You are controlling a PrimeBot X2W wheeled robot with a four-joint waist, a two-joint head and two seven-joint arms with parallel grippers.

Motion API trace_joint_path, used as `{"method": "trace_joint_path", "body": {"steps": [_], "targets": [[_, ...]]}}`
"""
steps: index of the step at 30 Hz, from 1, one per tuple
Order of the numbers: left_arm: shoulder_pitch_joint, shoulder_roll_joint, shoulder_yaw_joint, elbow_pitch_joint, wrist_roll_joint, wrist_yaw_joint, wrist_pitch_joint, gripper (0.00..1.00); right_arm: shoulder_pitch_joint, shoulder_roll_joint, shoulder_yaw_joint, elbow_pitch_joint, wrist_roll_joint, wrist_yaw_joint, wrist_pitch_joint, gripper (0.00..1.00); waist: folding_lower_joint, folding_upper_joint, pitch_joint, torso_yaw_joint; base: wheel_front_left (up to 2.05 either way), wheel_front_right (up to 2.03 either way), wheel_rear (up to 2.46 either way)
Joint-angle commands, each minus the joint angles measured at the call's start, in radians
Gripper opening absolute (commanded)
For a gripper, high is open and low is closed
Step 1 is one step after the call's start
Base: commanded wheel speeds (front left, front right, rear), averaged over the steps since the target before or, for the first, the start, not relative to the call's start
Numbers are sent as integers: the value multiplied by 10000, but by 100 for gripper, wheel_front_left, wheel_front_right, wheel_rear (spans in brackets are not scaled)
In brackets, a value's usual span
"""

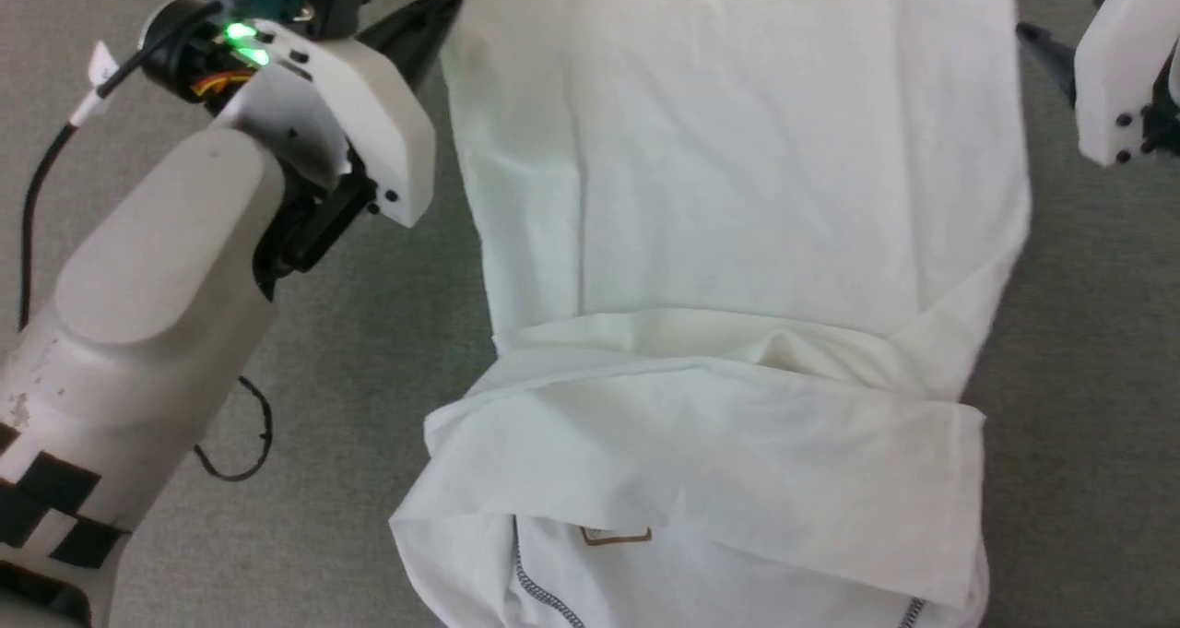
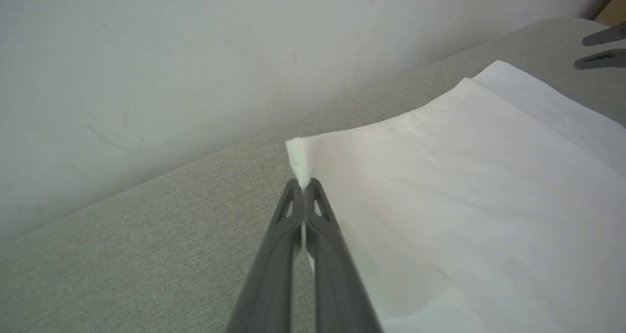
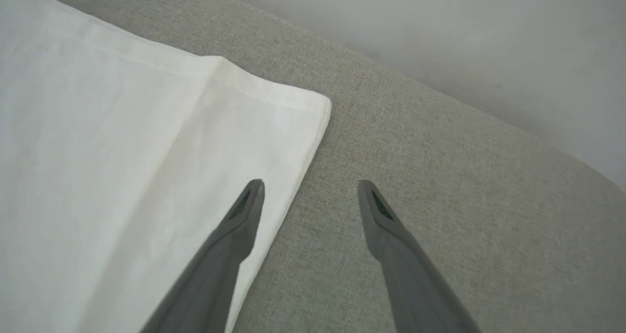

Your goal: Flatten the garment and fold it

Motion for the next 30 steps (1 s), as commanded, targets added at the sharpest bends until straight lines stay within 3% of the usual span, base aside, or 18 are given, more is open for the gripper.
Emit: {"method": "trace_joint_path", "body": {"steps": [1,8,14,15,16,17,21,30], "targets": [[-53,-114,-77,-281,143,79,-62,0,-497,2,138,653,-159,-11,-21,100,-1,0,846,878,0,0,0],[-212,-391,-194,-780,255,161,-168,0,-1304,60,416,2324,-416,-11,-375,100,-1,0,1147,1296,0,0,0],[-252,-548,-277,-752,277,162,-270,0,-1278,-101,1318,3052,-265,-11,-442,100,-1,0,1247,1393,0,0,0],[-251,-553,-280,-709,272,150,-297,0,-1270,-106,1410,3143,-150,-11,-445,40,-1,0,1252,1386,0,0,0],[-251,-553,-280,-709,272,150,-297,0,-1270,-106,1410,3143,-150,-11,-445,40,-1,0,1252,1386,0,0,0],[-242,-551,-270,-597,255,130,-372,0,-1245,-129,1639,3250,33,-11,-515,0,-1,0,1232,1349,0,0,0],[-211,-509,-211,-392,221,106,-549,0,-1360,-264,1972,3249,38,-11,-1137,0,-1,0,1120,1219,0,0,0],[-94,-159,230,513,26,171,-1253,0,-1830,-212,2211,3250,113,-11,-4457,0,-1,0,134,478,0,0,0]]}}
